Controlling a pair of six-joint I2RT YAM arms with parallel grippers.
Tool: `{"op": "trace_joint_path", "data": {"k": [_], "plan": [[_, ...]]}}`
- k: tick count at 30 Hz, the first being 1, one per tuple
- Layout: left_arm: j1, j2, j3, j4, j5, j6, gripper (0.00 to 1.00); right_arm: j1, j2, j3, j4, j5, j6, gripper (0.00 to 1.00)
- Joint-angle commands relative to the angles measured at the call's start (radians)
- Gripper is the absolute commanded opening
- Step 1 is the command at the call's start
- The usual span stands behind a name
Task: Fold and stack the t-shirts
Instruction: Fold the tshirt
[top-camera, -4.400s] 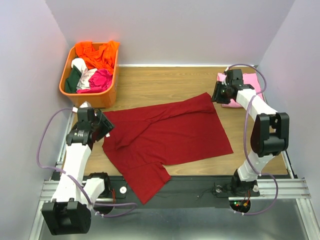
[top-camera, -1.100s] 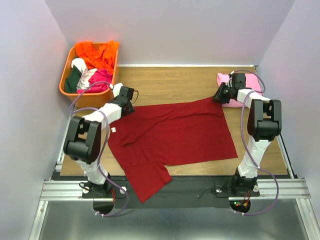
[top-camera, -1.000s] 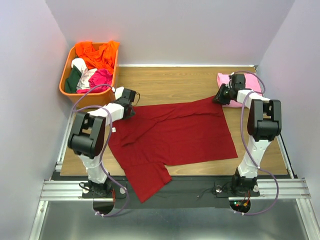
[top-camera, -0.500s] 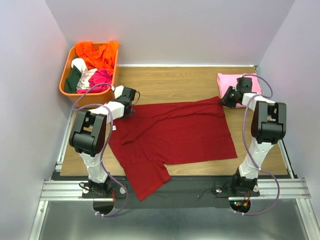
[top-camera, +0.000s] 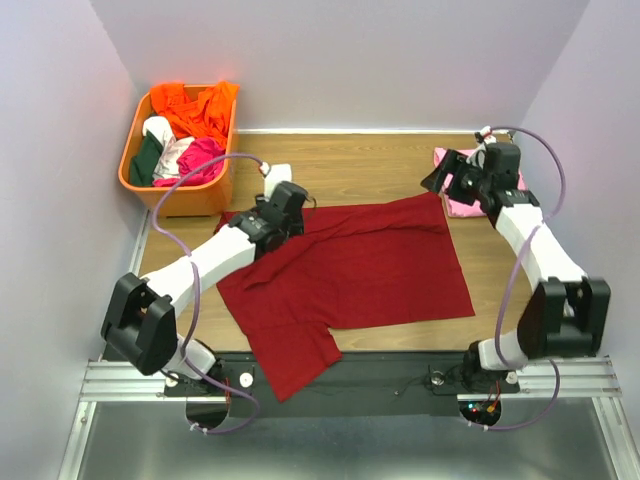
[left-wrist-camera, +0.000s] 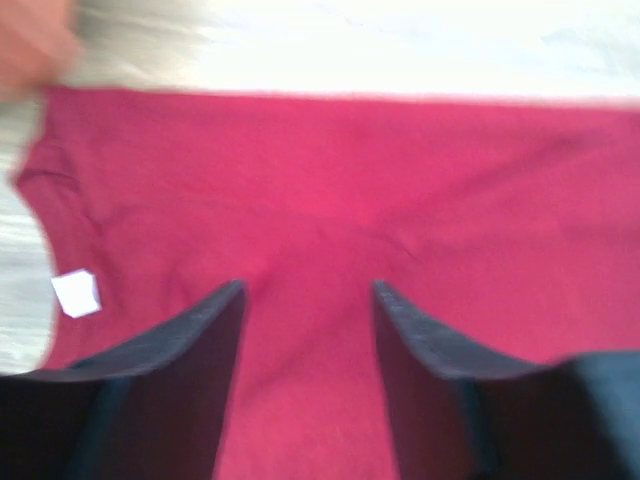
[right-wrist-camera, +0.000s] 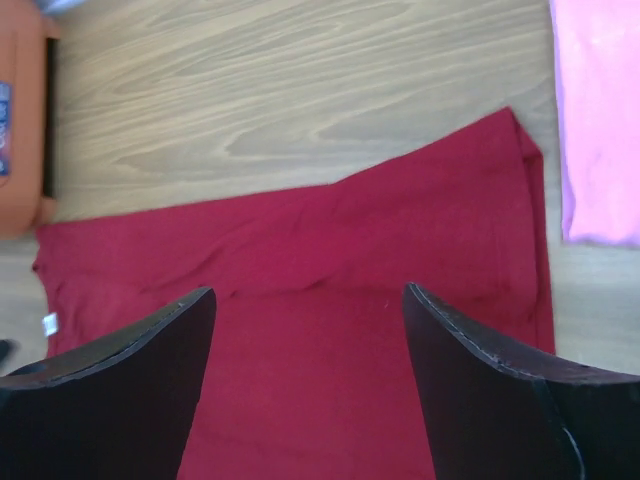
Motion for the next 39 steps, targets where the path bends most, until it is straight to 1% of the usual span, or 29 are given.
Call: {"op": "trace_joint_path", "data": {"k": [1, 5, 10, 19, 22, 23, 24, 25, 29, 31, 34, 37, 39], "plan": [[-0.084, 0.027, -0.065, -0.095, -0.015, 0.001, 0.53, -0.006, -0.147, -0.080, -0.080, -0.043, 0.007, 0.82], [-0.137, 0.113, -0.051, -0.099, -0.049, 0.010, 0.52, -0.006, -0.270, -0.180, -0.125, -0.086, 0.005, 0.82], [-0.144, 0.222, -0.002, -0.096, -0.115, 0.036, 0.51, -0.006, -0.373, -0.263, -0.153, -0.109, -0.004, 0.82], [-0.144, 0.332, 0.019, -0.073, -0.150, 0.076, 0.50, -0.006, -0.414, -0.300, -0.174, -0.089, -0.041, 0.82], [-0.144, 0.346, 0.025, -0.067, -0.135, 0.076, 0.43, -0.006, -0.417, -0.298, -0.177, -0.080, -0.045, 0.82], [-0.144, 0.349, 0.025, -0.067, -0.135, 0.076, 0.38, -0.006, -0.419, -0.298, -0.177, -0.077, -0.047, 0.82], [-0.144, 0.351, 0.029, -0.067, -0.138, 0.079, 0.36, -0.006, -0.419, -0.298, -0.177, -0.075, -0.047, 0.82], [-0.144, 0.356, 0.030, -0.072, -0.149, 0.084, 0.29, -0.006, -0.420, -0.300, -0.179, -0.072, -0.048, 0.82], [-0.144, 0.353, 0.050, -0.098, -0.181, 0.102, 0.14, -0.006, -0.422, -0.304, -0.179, -0.071, -0.050, 0.82], [-0.143, 0.342, 0.074, -0.116, -0.222, 0.130, 0.12, -0.006, -0.423, -0.304, -0.180, -0.072, -0.052, 0.82], [-0.138, 0.326, 0.087, -0.112, -0.251, 0.173, 0.12, -0.006, -0.425, -0.304, -0.180, -0.071, -0.053, 0.82], [-0.108, 0.316, 0.094, -0.101, -0.264, 0.223, 0.12, -0.006, -0.424, -0.304, -0.182, -0.071, -0.052, 0.82], [-0.077, 0.319, 0.098, -0.093, -0.265, 0.257, 0.15, -0.006, -0.425, -0.307, -0.182, -0.072, -0.053, 0.82]]}}
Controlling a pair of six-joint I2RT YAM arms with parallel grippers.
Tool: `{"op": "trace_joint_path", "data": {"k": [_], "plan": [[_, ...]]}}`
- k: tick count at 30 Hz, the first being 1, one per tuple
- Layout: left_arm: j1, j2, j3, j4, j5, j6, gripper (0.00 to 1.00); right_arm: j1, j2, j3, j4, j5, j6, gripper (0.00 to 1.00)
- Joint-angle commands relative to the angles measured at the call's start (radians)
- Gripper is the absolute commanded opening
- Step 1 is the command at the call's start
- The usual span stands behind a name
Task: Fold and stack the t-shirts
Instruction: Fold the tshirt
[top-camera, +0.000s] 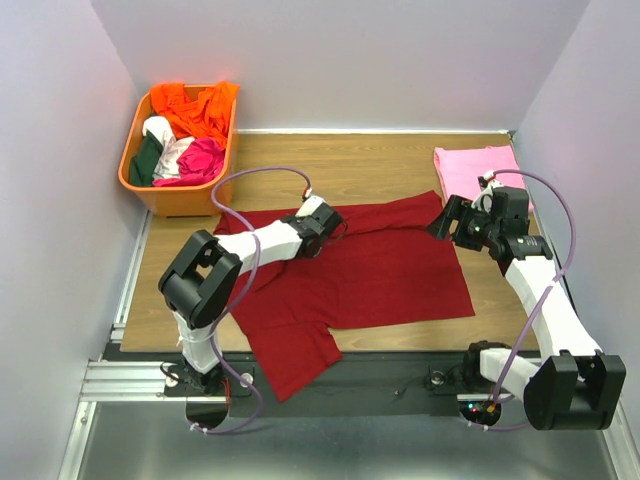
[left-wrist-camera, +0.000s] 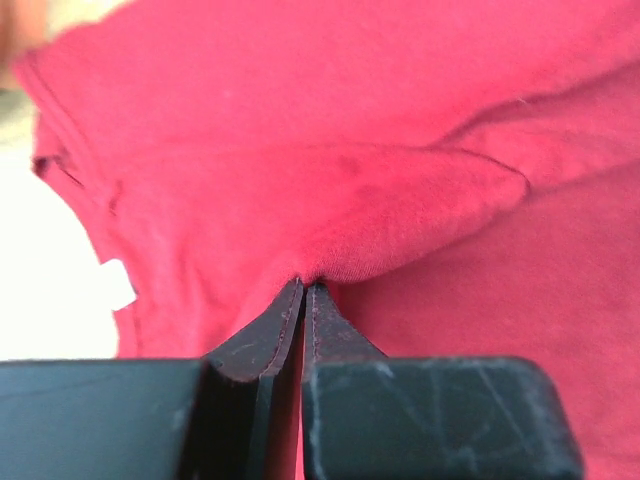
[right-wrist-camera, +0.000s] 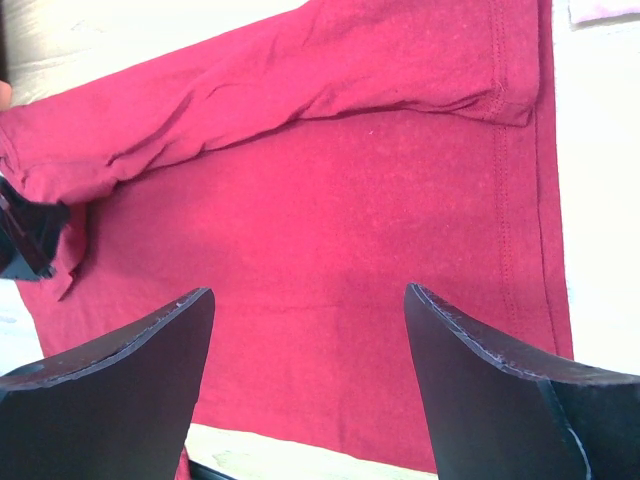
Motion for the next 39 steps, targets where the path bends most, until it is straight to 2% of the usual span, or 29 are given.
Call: {"op": "trace_joint_path", "data": {"k": [1, 7, 11, 17, 23, 26, 29, 33, 39], "plan": [[0.054, -0.049, 0.035, 0.008, -0.068, 0.085, 0.16, -0.003, -0.029, -0.002, 0.009, 0.007, -0.018, 0.82], [0.129, -0.058, 0.051, 0.031, -0.079, 0.162, 0.28, -0.003, -0.034, -0.008, 0.008, 0.005, -0.023, 0.82], [0.181, -0.096, 0.047, 0.080, -0.041, 0.205, 0.40, -0.003, -0.035, -0.013, 0.008, 0.007, -0.025, 0.82], [0.233, -0.073, 0.068, 0.104, 0.004, 0.212, 0.41, -0.003, -0.034, -0.014, 0.008, -0.003, -0.026, 0.82], [0.210, -0.154, 0.101, 0.005, 0.056, 0.101, 0.45, -0.003, -0.041, -0.017, 0.006, -0.007, -0.025, 0.82], [0.115, -0.235, 0.087, -0.040, 0.061, 0.010, 0.49, -0.003, -0.040, -0.019, 0.008, -0.012, -0.025, 0.82], [0.028, -0.269, 0.059, -0.057, 0.087, -0.042, 0.49, -0.003, -0.032, -0.017, 0.008, -0.015, -0.025, 0.82], [-0.035, -0.244, 0.009, -0.061, 0.128, -0.075, 0.35, -0.003, -0.028, -0.016, 0.008, -0.024, -0.026, 0.82], [-0.072, -0.142, -0.039, -0.045, 0.127, -0.091, 0.32, -0.003, -0.028, -0.017, 0.006, -0.024, -0.025, 0.82]]}}
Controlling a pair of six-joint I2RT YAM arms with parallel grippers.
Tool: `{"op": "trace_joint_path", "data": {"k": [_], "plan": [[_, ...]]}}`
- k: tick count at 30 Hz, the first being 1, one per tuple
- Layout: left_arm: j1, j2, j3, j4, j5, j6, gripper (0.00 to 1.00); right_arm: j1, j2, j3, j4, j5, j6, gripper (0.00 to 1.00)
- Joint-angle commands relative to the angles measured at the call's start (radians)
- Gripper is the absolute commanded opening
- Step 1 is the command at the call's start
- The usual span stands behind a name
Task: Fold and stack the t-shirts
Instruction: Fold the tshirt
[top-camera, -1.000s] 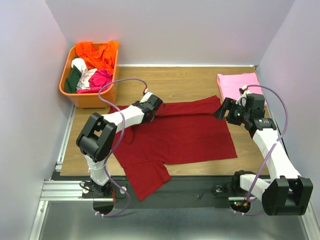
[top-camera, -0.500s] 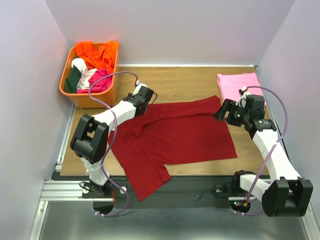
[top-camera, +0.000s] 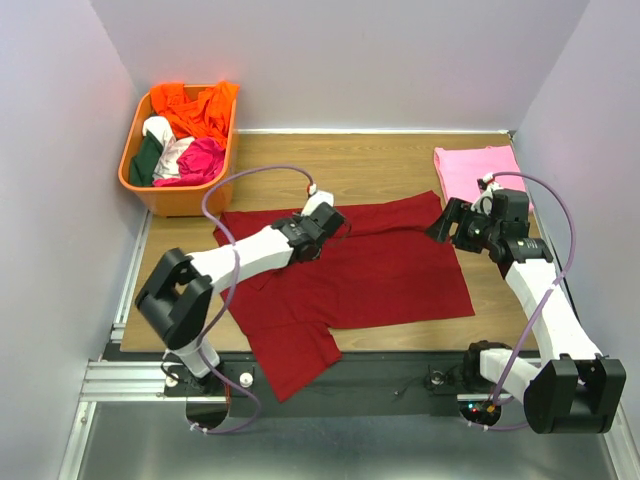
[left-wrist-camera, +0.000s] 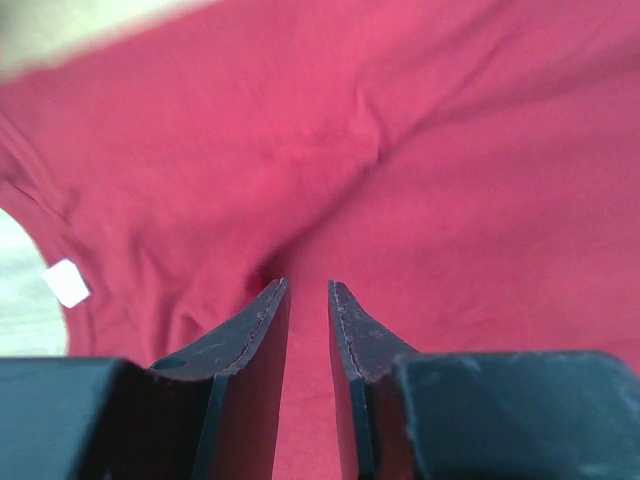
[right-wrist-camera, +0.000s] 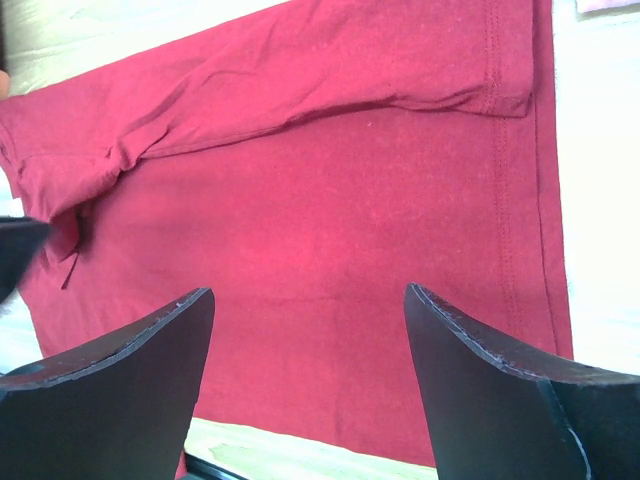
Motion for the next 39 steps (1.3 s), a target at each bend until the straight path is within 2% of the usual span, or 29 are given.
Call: {"op": "trace_joint_path", "data": {"k": [1, 6, 12, 20, 28, 33, 39], "plan": [[-0.007, 0.069, -0.047, -0.011, -0.024, -0.033, 0.31, -0.003, -0.011, -0.002, 0.013, -0.015, -0.013, 0.82], [-0.001, 0.129, -0.032, 0.011, -0.075, 0.015, 0.30, -0.003, -0.008, -0.003, 0.013, -0.016, -0.015, 0.82], [0.056, 0.187, -0.031, 0.035, -0.104, 0.067, 0.29, -0.003, -0.009, -0.007, 0.013, -0.013, -0.018, 0.82], [0.110, 0.170, -0.023, 0.057, -0.138, 0.125, 0.29, -0.003, -0.014, -0.016, 0.013, -0.009, -0.019, 0.82], [0.125, 0.192, -0.026, 0.086, -0.069, 0.168, 0.29, -0.003, -0.020, -0.017, 0.013, -0.009, -0.018, 0.82], [0.128, 0.179, -0.029, 0.092, -0.026, 0.179, 0.34, -0.003, -0.018, -0.020, 0.013, -0.007, -0.018, 0.83], [0.140, 0.193, -0.029, 0.092, -0.009, 0.184, 0.35, -0.003, -0.020, -0.020, 0.012, -0.007, -0.018, 0.83]]}}
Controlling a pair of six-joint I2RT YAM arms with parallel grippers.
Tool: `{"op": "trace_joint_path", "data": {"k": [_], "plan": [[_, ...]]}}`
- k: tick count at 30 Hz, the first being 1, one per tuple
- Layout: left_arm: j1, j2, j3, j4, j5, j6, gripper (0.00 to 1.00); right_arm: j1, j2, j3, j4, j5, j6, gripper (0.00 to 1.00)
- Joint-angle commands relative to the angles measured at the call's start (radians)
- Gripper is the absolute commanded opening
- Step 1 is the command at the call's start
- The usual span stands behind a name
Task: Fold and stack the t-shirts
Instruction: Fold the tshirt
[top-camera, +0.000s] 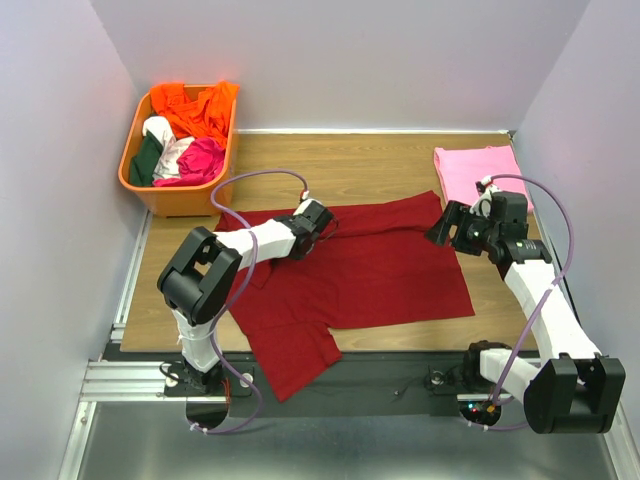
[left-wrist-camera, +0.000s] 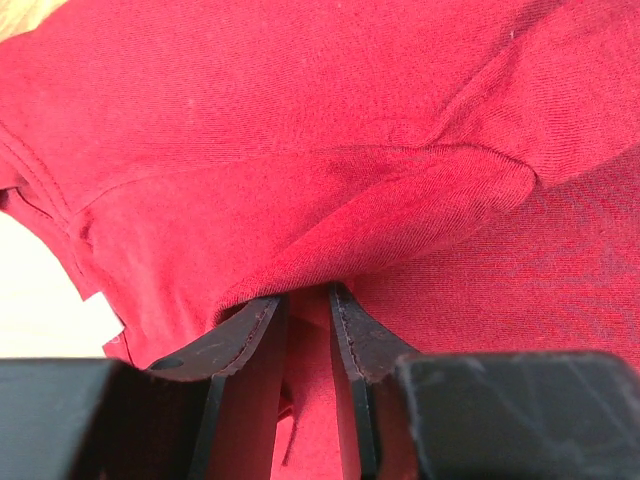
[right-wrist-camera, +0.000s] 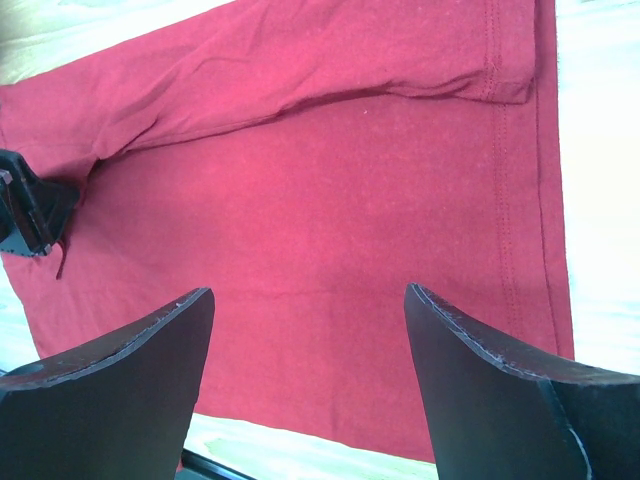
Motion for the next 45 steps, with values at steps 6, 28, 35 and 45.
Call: {"op": "trace_joint_path", "data": {"k": [6, 28, 35, 45], "plan": [[0.016, -0.002, 0.011, 0.001, 0.052, 0.013, 0.37, -0.003, -0.020, -0.004, 0.013, -0.005, -0.011, 0.83], [0.016, 0.001, 0.011, -0.043, 0.112, -0.011, 0.24, -0.003, -0.014, 0.000, 0.013, -0.003, -0.008, 0.83], [0.016, -0.017, 0.045, -0.100, 0.099, -0.018, 0.03, -0.003, -0.011, 0.000, 0.013, -0.003, -0.009, 0.83], [0.012, -0.083, 0.160, -0.287, 0.275, -0.099, 0.01, -0.003, -0.020, -0.002, 0.013, -0.003, -0.006, 0.83]]}}
